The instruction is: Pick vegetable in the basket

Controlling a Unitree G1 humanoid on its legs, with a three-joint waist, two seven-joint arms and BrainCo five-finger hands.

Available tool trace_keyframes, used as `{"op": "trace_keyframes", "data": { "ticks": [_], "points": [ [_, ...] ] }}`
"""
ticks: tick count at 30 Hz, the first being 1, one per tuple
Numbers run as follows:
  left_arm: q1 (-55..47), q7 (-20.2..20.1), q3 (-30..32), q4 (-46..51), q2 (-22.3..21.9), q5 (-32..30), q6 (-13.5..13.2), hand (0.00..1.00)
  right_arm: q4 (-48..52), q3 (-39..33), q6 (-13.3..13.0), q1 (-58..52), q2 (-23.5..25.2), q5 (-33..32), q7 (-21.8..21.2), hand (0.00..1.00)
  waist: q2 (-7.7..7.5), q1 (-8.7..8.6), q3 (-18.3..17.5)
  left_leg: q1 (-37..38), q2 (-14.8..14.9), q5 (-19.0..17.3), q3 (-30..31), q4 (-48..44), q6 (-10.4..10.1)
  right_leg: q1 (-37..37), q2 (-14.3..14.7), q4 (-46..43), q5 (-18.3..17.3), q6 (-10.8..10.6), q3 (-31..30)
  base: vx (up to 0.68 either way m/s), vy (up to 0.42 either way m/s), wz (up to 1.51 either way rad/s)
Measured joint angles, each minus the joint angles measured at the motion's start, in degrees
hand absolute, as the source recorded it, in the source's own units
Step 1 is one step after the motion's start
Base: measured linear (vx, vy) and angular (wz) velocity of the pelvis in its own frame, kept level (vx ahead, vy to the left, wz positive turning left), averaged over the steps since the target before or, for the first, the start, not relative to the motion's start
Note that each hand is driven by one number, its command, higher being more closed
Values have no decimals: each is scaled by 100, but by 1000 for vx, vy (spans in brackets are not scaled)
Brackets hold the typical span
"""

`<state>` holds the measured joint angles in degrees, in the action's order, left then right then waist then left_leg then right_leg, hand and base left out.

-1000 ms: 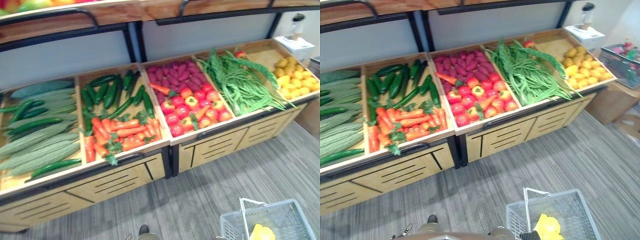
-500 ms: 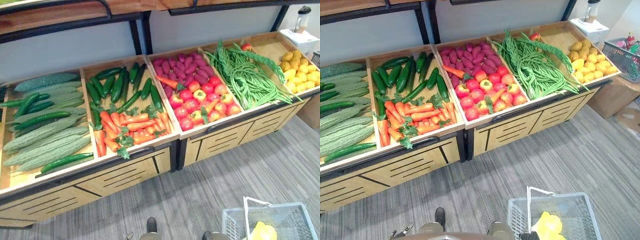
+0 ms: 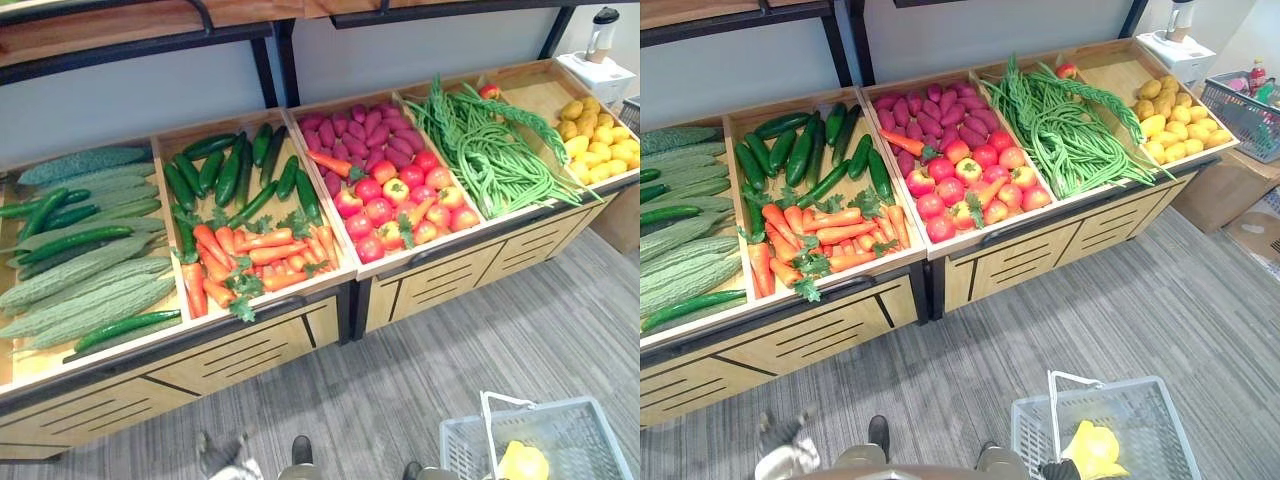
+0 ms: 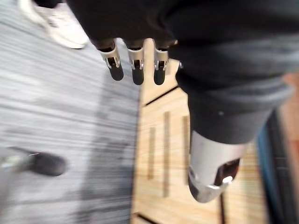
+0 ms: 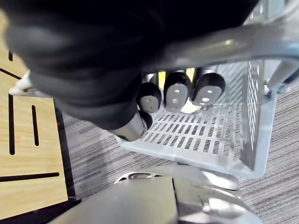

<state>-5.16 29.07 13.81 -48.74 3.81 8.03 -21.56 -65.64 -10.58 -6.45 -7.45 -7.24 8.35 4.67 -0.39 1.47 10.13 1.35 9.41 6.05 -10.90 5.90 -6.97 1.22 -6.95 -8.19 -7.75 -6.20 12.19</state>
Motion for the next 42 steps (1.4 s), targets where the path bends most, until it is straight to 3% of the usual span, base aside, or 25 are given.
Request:
{"op": "trace_keyframes", "data": {
  "ticks": [3,6,9,14,19,24,29,35,42],
  "points": [
    [279,774,9,1042,173,-731,-310,0,78,35,26,5,-37,-74,0,100,29,-49,28,-19,-21,4,11,0,7,-2,-20,9,15,-16,-9,-12,8,-1],
    [412,1263,33,1686,531,-1469,-518,0,189,42,29,-32,-82,-159,-3,100,58,-163,44,-18,-29,-5,-16,0,15,-21,-27,10,16,-17,-41,11,4,-4],
    [612,1496,126,1936,966,-1937,-568,0,206,36,13,-51,-127,-160,-2,100,93,-156,62,-20,-7,-17,-132,-1,9,-98,-1,9,21,-15,-162,43,-11,-19],
    [914,1508,47,1926,1628,-2440,-465,0,228,140,-54,-45,-209,-151,-16,100,121,-213,79,-14,27,-56,-330,-18,-22,-177,42,10,60,11,-306,68,-9,-17],
    [1495,1074,-354,1553,2204,-2699,-31,0,321,274,-186,64,-360,-141,-57,100,192,-269,176,-17,52,-56,-606,-36,-23,-325,73,-20,83,34,-515,36,0,-21],
    [2335,344,-829,1112,2547,-2870,570,0,571,497,-230,318,-598,-146,-145,100,259,-300,492,-214,100,-51,-840,-37,-26,-750,110,-204,105,29,-706,-23,5,-21],
    [2782,-88,-1146,933,2860,-3178,850,0,853,812,-237,388,-628,-151,-146,100,260,-296,647,-347,155,-29,-951,-40,-57,-1001,135,-305,111,39,-796,26,-13,-13],
    [3168,-303,-1496,927,2851,-3183,1238,0,1168,1126,-255,529,-701,-153,-145,100,221,-291,763,-595,177,-3,-1048,-44,-87,-1410,135,-553,105,48,-905,19,-2,-6],
    [3477,-220,-1544,896,2843,-3170,1657,0,1349,1327,-252,536,-767,-174,-110,100,143,-284,902,-819,227,-110,-1059,-444,-75,-1522,69,-787,76,91,-939,-4,1,4]
  ]
}}
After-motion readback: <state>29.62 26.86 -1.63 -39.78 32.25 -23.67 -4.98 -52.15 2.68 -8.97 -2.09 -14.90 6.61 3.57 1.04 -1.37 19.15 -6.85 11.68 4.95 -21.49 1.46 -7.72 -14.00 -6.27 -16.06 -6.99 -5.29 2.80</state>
